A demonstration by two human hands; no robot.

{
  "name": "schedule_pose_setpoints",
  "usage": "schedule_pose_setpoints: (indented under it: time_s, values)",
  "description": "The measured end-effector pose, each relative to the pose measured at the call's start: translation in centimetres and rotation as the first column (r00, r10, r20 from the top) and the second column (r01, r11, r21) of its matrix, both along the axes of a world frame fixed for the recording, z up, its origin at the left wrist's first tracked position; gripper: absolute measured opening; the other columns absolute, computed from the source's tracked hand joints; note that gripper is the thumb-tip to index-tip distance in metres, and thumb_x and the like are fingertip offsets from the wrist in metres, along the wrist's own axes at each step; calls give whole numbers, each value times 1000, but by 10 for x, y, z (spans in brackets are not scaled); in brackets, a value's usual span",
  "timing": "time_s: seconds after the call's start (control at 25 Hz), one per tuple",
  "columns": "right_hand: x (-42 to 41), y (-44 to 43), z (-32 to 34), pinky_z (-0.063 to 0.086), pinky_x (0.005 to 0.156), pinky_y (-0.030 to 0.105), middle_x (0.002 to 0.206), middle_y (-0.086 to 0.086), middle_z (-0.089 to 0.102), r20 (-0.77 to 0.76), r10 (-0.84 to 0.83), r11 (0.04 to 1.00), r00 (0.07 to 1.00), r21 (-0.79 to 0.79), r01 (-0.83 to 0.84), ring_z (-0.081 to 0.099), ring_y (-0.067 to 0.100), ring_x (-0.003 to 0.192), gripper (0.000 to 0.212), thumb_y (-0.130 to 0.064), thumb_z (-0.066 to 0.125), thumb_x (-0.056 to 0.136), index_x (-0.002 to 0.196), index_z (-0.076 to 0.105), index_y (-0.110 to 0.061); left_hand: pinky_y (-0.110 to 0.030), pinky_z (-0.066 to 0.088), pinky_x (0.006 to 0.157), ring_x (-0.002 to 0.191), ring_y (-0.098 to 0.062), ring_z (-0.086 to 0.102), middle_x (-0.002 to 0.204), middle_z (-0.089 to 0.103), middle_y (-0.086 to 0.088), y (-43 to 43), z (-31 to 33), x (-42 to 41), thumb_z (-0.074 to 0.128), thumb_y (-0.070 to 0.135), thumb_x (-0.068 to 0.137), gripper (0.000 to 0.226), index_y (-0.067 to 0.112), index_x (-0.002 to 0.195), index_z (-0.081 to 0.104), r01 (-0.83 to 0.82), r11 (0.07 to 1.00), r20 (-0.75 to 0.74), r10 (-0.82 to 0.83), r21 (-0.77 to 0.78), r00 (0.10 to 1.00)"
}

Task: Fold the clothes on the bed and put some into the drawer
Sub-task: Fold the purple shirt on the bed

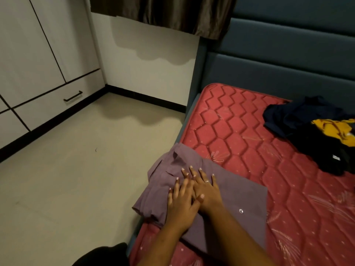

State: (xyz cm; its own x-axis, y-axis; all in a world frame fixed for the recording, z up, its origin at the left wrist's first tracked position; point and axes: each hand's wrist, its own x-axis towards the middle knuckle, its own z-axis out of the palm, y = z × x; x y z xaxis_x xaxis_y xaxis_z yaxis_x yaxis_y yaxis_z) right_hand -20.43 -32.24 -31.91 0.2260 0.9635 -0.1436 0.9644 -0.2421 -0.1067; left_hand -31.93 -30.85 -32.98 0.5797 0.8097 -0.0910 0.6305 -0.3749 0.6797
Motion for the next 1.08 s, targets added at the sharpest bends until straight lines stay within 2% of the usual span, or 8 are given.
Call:
schedule_pose_setpoints:
  time_s: [0.12, 0.28, 0.44, 0.52, 0.64, 0.8, 0.96, 1.08]
  values:
    - [19, -13, -6, -3, 118, 43, 158, -21, 5, -179, -84, 991, 980, 86, 100, 2, 12, 149, 54, -54, 13, 97, 144, -14, -49, -40, -8, 116, 142, -8, -21, 149, -27, 17, 1, -5, 8, -24, 91, 53, 106, 42, 147, -14, -118, 993, -41, 117, -3, 992]
    - [20, -7, -7, -1, 115, 56, 159, -20, -4, -86, -76, 997, 993, 21, 78, -6, 17, 149, 71, -69, -15, 78, 147, -11, -49, -46, 20, 112, 144, -24, 21, 159, 19, -3, 44, 10, 3, 31, 81, 80, 94, 22, 152, 18, -445, 889, -38, 444, -107, 895]
    - [4, 5, -2, 0, 113, 62, 160, -18, 1, -34, -37, 996, 999, 85, 40, -2, 19, 149, 80, -58, -11, 79, 153, 6, -33, -33, 44, 88, 111, -30, 52, 114, 56, -7, 76, 0, -33, 73, 45, 78, 44, 16, 110, 64, -450, 887, 33, 455, -102, 890]
    - [-1, 18, 7, 2, 115, 59, 161, -14, 5, -58, -6, 996, 998, 87, 11, 2, 15, 149, 78, -55, -8, 83, 153, 13, -29, -25, 38, 76, 98, -27, 53, 94, 57, -1, 66, 2, -36, 74, 26, 81, 16, 14, 87, 66, -413, 911, 192, 404, 5, 894]
    - [-4, 35, 17, 1, 115, 60, 161, -16, -2, -139, -22, 999, 990, -50, 15, -3, 14, 149, 56, -52, 13, 100, 153, 9, -34, -19, 31, 69, 88, -23, 53, 84, 60, 3, 63, 16, -38, 69, 19, 87, 10, 17, 81, 60, -432, 901, 396, 381, 43, 835]
    - [-12, 52, 23, -7, 112, 64, 160, -18, -4, -243, -16, 989, 970, -148, -21, -15, 23, 147, 47, -56, 16, 99, 146, 9, -54, -26, 48, 69, 71, -10, 60, 71, 63, 9, 78, 43, -40, 59, 21, 94, 17, 20, 79, 52, -326, 926, 543, 376, -190, 751]
    - [-18, 56, 16, -10, 115, 56, 157, -18, 22, -384, -85, 996, 919, -15, 85, -5, 12, 148, 46, -47, 18, 103, 146, 34, -40, -41, 50, 87, 90, -20, 62, 92, 66, 8, 89, 51, -29, 56, 24, 95, 2, 23, 95, 58, -437, 890, 473, 444, -132, 761]
    - [-4, 46, 12, 1, 118, 44, 154, -17, 30, -330, -99, 982, 939, 118, 145, 11, 6, 146, 43, -39, 25, 104, 144, 40, -34, -48, 40, 102, 103, -22, 57, 112, 66, 1, 54, 43, -7, 50, 24, 97, 22, 15, 115, 59, -534, 845, 458, 470, 12, 754]
